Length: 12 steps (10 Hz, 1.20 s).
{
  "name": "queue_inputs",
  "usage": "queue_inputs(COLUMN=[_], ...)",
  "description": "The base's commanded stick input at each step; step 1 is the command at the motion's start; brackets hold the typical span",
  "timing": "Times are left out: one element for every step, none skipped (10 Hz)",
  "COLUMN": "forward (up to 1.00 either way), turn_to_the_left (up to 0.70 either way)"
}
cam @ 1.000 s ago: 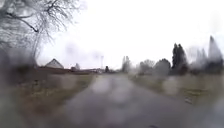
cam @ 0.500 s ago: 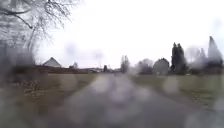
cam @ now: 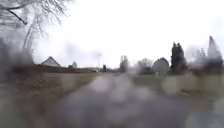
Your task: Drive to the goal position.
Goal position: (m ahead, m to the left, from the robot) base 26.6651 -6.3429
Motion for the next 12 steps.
queue_inputs(forward=[1.00, 1.00, 1.00, 1.00, 1.00, 1.00, 1.00, 1.00, 1.00, 1.00, 1.00, 1.00], turn_to_the_left=[0.00, 0.09, 0.22, 0.35, 0.40, 0.35, 0.27, 0.00, 0.00, 0.00, 0.00, 0.00])
